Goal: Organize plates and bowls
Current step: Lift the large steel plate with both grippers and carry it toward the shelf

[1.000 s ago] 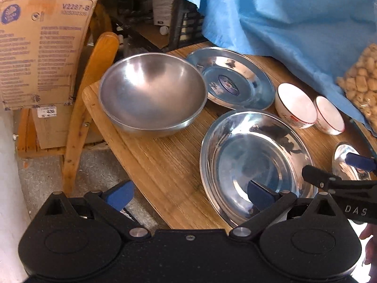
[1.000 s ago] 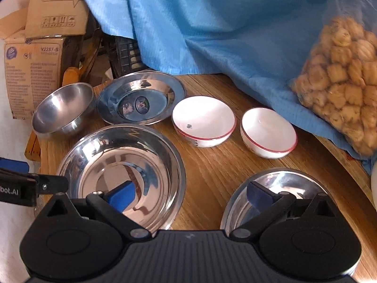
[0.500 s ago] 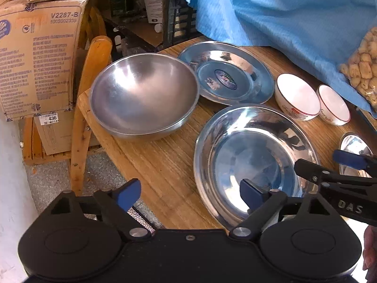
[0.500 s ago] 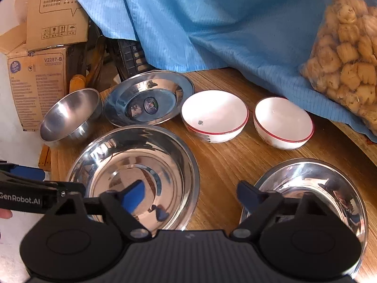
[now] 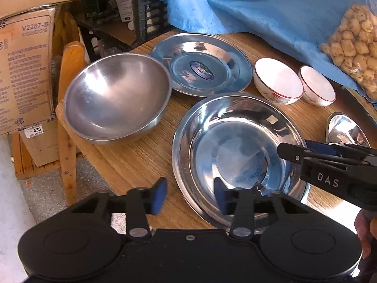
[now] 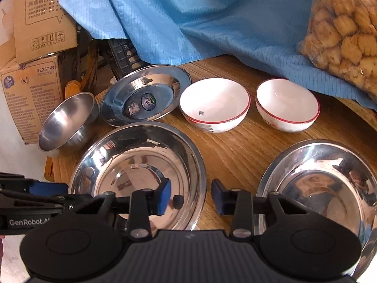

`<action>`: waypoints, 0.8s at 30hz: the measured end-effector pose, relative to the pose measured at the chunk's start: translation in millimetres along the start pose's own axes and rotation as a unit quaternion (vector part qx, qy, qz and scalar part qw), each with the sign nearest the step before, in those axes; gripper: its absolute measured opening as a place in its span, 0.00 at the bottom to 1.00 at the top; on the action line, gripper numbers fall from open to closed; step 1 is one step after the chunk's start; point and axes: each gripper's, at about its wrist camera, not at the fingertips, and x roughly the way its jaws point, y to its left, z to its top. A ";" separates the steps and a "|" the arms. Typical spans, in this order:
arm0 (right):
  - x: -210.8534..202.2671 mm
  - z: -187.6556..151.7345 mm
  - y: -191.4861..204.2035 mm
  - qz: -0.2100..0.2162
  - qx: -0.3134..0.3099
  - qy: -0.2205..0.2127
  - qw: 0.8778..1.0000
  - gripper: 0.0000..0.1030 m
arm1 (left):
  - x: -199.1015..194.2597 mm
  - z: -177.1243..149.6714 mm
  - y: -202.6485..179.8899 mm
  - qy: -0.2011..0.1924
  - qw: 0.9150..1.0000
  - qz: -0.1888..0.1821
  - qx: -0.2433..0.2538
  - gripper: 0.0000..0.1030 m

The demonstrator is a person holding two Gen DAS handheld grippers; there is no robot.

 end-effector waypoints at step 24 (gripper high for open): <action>-51.5 -45.6 -7.6 0.039 0.109 -0.004 0.993 0.12 | -10.5 -6.1 13.7 0.009 0.992 -0.052 0.111 0.16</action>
